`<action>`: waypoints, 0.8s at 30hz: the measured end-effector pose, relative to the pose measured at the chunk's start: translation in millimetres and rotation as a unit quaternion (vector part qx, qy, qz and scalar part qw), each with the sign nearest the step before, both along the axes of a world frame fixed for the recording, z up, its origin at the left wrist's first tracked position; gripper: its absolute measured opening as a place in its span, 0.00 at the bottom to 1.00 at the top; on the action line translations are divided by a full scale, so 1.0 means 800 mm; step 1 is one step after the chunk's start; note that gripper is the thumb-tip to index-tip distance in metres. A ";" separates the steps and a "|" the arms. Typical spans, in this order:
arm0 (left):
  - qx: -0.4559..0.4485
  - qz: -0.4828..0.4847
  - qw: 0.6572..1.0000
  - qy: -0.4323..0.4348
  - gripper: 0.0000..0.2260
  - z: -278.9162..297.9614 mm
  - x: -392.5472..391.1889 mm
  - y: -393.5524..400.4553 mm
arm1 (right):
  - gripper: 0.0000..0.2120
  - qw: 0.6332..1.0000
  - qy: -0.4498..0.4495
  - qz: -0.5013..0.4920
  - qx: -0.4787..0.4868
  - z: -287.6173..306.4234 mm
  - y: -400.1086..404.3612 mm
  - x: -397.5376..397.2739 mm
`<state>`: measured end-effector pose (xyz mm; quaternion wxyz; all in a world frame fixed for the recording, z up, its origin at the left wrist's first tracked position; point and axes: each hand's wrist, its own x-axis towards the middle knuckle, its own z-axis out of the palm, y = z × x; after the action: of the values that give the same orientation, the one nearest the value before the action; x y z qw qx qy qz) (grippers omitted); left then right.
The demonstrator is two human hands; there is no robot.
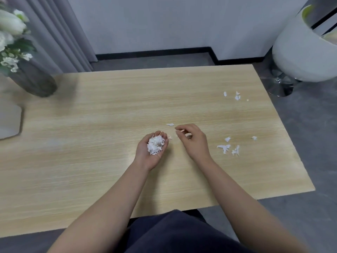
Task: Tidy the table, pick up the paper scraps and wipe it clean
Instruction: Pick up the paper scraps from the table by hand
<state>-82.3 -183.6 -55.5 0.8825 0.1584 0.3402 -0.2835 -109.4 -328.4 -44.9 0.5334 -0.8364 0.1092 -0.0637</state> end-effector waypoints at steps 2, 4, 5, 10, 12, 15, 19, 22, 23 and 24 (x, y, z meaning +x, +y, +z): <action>0.007 0.019 1.000 0.002 0.09 -0.004 0.001 0.001 | 0.07 0.996 0.055 -0.007 -0.072 -0.023 -0.025 0.013; 0.017 0.028 0.999 0.008 0.11 -0.008 0.002 0.002 | 0.10 0.984 0.118 0.013 -0.135 -0.045 -0.041 0.026; 0.022 0.031 0.999 0.013 0.11 -0.008 0.001 0.003 | 0.12 0.977 0.140 0.030 -0.155 -0.054 -0.044 0.033; 0.031 0.021 0.999 0.009 0.05 -0.006 0.002 0.012 | 0.14 0.940 0.178 0.140 -0.254 -0.083 -0.036 0.062; 0.030 0.018 0.999 0.011 0.07 -0.007 0.003 0.016 | 0.13 0.928 0.176 0.164 -0.283 -0.089 -0.035 0.065; 0.040 0.026 0.999 0.024 0.07 -0.008 0.005 0.020 | 0.09 0.916 0.147 0.189 -0.323 -0.096 -0.038 0.063; 0.046 0.019 0.998 0.029 0.07 -0.014 0.007 0.020 | 0.08 0.910 0.125 0.225 -0.325 -0.102 -0.043 0.061; 0.048 0.016 0.998 0.043 0.11 -0.022 0.011 0.019 | 0.07 0.931 0.126 0.209 -0.274 -0.096 -0.039 0.067; 0.047 0.017 0.998 0.047 0.13 -0.025 0.012 0.018 | 0.06 0.940 0.117 0.198 -0.251 -0.091 -0.035 0.070; 0.044 0.018 0.998 0.048 0.14 -0.025 0.012 0.018 | 0.06 0.947 0.109 0.193 -0.234 -0.088 -0.031 0.073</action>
<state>-72.5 -169.3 -75.8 0.8622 0.1770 0.3974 -0.2596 -51.4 -353.5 -115.0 0.3096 -0.9446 -0.0150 0.1080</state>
